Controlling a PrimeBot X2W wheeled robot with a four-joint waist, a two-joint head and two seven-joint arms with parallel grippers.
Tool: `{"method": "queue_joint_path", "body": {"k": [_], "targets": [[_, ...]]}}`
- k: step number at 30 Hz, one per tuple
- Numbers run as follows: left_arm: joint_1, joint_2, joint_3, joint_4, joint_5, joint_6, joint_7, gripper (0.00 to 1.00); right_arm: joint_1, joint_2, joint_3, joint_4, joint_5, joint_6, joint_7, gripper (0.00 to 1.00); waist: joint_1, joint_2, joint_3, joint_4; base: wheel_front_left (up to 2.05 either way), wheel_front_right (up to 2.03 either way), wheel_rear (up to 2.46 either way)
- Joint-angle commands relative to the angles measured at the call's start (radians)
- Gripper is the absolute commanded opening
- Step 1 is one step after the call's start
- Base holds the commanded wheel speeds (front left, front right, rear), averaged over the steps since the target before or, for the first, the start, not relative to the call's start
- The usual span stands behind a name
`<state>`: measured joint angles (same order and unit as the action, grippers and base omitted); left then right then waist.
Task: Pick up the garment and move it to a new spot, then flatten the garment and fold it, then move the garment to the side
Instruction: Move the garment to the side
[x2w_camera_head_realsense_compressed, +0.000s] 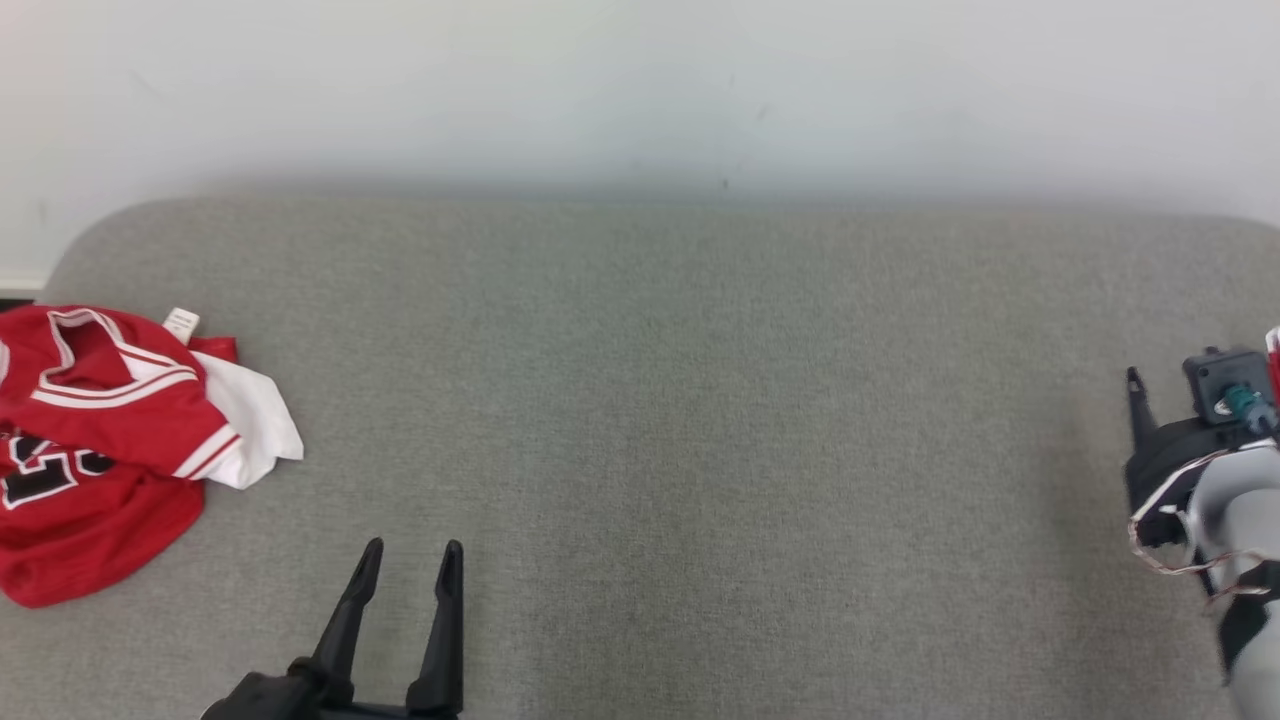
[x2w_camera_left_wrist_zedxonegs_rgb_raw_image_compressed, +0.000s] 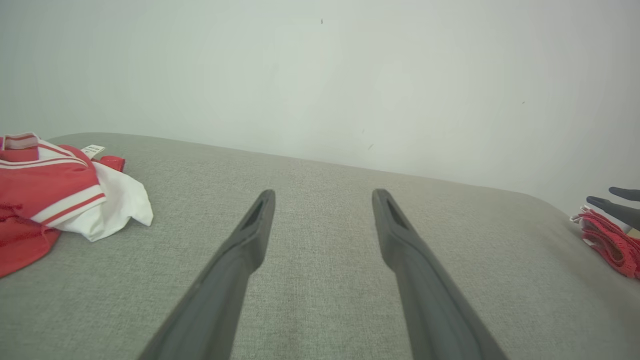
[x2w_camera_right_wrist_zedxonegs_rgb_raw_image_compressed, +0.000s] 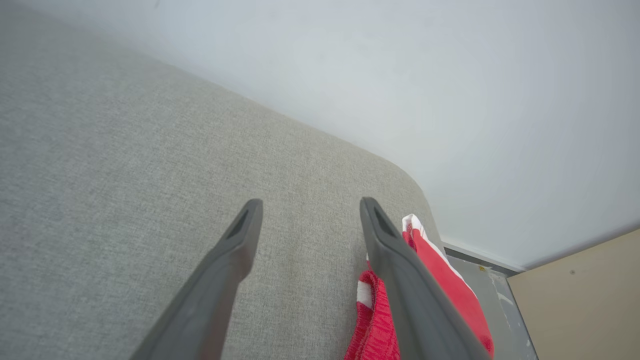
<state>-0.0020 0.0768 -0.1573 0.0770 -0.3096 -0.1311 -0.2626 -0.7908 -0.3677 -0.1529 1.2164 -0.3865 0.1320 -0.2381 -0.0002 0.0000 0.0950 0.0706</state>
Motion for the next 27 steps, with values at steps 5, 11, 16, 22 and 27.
{"method": "queue_joint_path", "body": {"k": [5, 11, 16, 22, 27], "targets": [[0.051, -0.015, 0.048, -0.013, -0.008, 0.003, -0.004, 1.00, 0.175, 0.144, -0.063, -0.205, 0.090, -0.003, -0.022, 1.00, 0.0002, 0.0000, -0.086, 0.036, 0.00, 0.00, 0.00], [0.084, -0.022, 0.080, -0.025, -0.003, 0.003, -0.004, 1.00, 0.471, 0.283, -0.042, -0.647, 0.296, -0.003, -0.026, 1.00, 0.0002, 0.0000, -0.116, 0.051, 0.00, 0.00, 0.00], [0.083, -0.025, 0.084, -0.024, 0.012, 0.002, -0.004, 1.00, 0.697, 0.314, 0.012, -0.998, 0.444, -0.003, 0.043, 1.00, 0.0002, 0.0000, -0.124, 0.053, 0.00, 0.00, 0.00], [0.085, -0.025, 0.076, -0.006, 0.046, 0.002, -0.004, 1.00, 0.841, 0.317, 0.041, -1.156, 0.535, -0.003, 0.130, 1.00, 0.0002, 0.0000, -0.125, 0.045, 0.00, 0.00, 0.00], [0.082, -0.023, 0.082, 0.000, 0.061, 0.002, -0.004, 1.00, 0.859, 0.318, 0.058, -1.169, 0.559, -0.003, 0.164, 1.00, 0.0002, 0.0000, -0.125, 0.033, 0.00, 0.00, 0.00]]}}
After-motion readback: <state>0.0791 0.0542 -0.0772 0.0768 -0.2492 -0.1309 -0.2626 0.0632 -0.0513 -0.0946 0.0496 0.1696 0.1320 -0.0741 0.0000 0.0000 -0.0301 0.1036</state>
